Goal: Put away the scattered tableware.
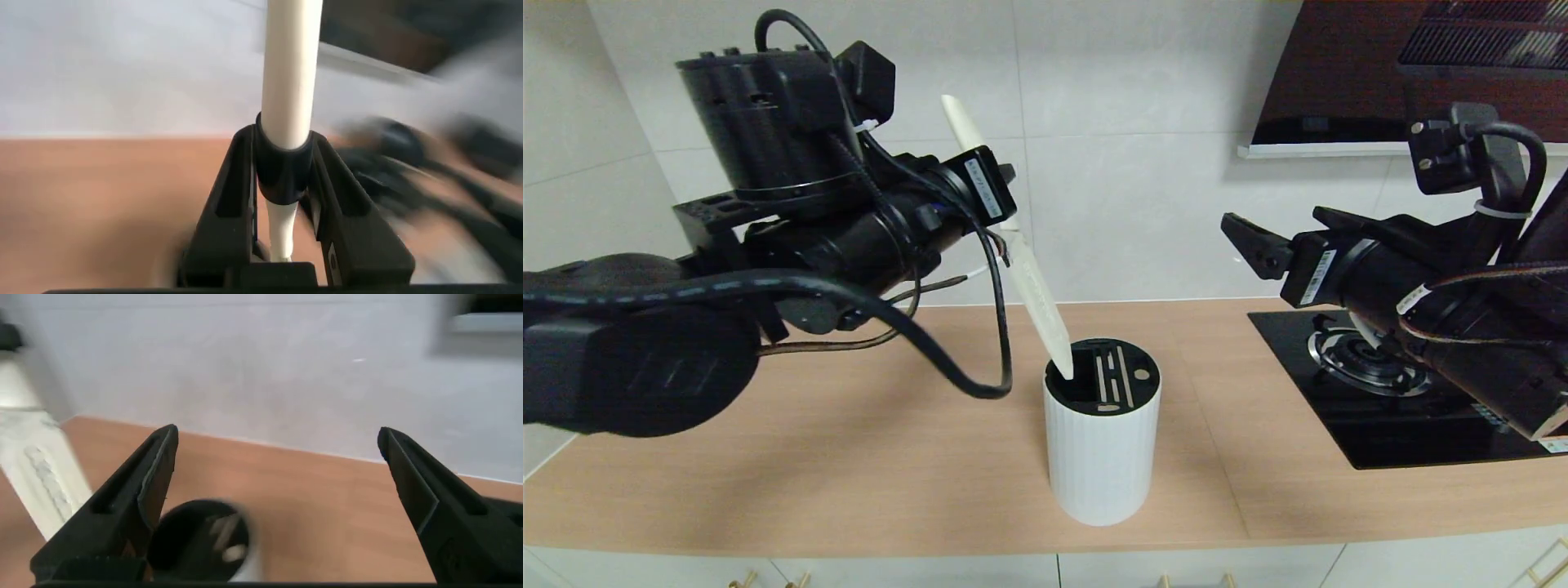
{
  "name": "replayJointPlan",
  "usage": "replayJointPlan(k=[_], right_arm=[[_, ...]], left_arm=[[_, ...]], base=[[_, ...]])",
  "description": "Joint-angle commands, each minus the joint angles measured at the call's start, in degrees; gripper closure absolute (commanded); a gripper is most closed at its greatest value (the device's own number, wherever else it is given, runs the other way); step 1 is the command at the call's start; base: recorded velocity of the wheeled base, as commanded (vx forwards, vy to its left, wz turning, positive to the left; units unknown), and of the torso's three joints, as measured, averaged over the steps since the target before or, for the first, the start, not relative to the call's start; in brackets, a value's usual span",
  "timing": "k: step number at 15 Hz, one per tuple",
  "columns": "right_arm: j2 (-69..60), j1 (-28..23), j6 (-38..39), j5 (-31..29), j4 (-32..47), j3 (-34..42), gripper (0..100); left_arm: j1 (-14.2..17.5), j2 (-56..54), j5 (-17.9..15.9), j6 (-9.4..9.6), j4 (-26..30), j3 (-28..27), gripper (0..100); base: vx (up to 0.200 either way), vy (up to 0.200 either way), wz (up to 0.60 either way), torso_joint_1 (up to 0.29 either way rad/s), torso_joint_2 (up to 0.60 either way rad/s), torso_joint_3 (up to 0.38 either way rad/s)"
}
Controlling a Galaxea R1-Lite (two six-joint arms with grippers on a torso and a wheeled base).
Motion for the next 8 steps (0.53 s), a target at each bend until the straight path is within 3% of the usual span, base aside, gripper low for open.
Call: replayJointPlan(k=[1, 3, 5, 7, 8], right_arm=[[1.8, -1.1, -0.3, 0.2, 0.0, -0.1, 0], [2.6, -1.2, -1.2, 0.2, 0.0, 0.2, 0], [2.5, -1.2, -1.2, 0.2, 0.0, 0.3, 0], [2.3, -1.2, -1.2, 0.2, -0.1, 0.4, 0], [2.2, -1.2, -1.2, 0.1, -0.1, 0.4, 0]], left_arm=[[-2.1, 3.9, 5.3, 2.58, -0.1, -2.0, 100], [-4.6, 4.6, 12.5, 6.18, -2.6, -2.3, 100], [-6.7, 7.8, 17.3, 11.19, -11.0, -2.0, 100], [-7.5, 11.5, 20.0, 18.22, -20.7, -0.9, 100], [-8.1, 12.6, 20.5, 20.15, -24.1, 0.1, 100]], base=[[0.0, 0.0, 0.0, 0.0, 0.0, 0.0], [0.0, 0.0, 0.0, 0.0, 0.0, 0.0], [0.0, 0.0, 0.0, 0.0, 0.0, 0.0], [0.0, 0.0, 0.0, 0.0, 0.0, 0.0], [0.0, 0.0, 0.0, 0.0, 0.0, 0.0]])
